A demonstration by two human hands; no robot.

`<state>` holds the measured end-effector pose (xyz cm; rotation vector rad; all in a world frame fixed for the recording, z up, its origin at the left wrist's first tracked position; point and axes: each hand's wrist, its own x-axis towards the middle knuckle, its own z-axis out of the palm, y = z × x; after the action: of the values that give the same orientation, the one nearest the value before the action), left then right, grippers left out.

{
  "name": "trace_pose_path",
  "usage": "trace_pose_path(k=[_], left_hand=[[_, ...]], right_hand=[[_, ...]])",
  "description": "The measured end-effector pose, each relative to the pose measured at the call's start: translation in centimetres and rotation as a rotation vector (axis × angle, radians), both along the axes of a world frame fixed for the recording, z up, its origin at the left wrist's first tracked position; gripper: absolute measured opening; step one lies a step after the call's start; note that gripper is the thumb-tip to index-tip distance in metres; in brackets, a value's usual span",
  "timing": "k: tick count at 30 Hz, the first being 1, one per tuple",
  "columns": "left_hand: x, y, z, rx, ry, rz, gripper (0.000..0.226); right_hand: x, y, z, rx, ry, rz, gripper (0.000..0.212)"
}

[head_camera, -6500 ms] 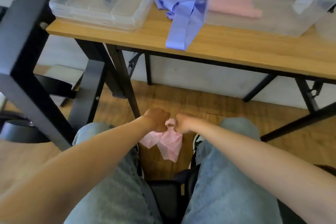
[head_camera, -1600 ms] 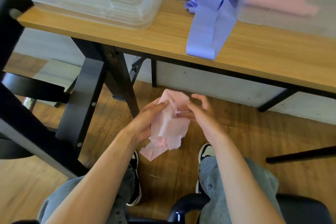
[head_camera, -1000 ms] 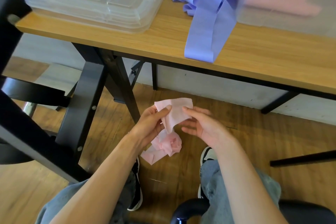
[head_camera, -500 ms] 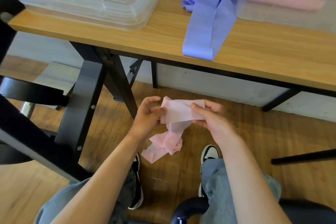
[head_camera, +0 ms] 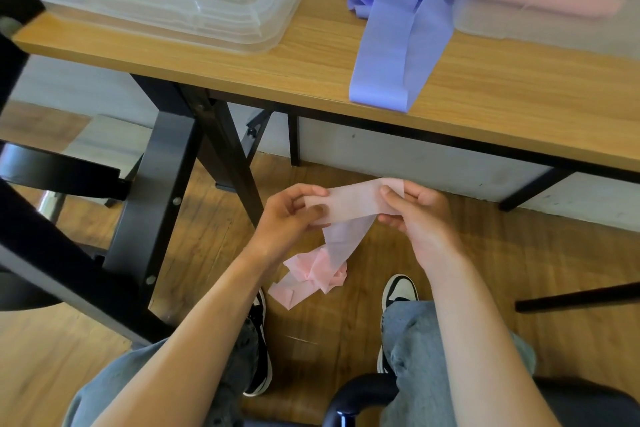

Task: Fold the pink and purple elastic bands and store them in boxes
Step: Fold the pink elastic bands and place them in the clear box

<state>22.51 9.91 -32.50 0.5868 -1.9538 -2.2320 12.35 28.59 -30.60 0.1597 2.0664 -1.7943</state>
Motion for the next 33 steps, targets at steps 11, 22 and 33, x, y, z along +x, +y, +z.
trace_pose_path(k=[11,22,33], left_hand=[[0.7,-1.2,-1.1,-0.605,0.108,0.115,0.015],[0.8,-1.2,-0.3,-0.648,0.157,0.157,0.026],[0.8,-1.8,0.2,-0.61,0.164,0.137,0.02]], right_hand=[[-0.7,1.6,0.5,0.187,0.16,0.242,0.022],[-1.4,2.2,0.7,0.452,0.496,0.193,0.012],[-1.2,2.8,2.0,0.192,0.423,0.191,0.008]])
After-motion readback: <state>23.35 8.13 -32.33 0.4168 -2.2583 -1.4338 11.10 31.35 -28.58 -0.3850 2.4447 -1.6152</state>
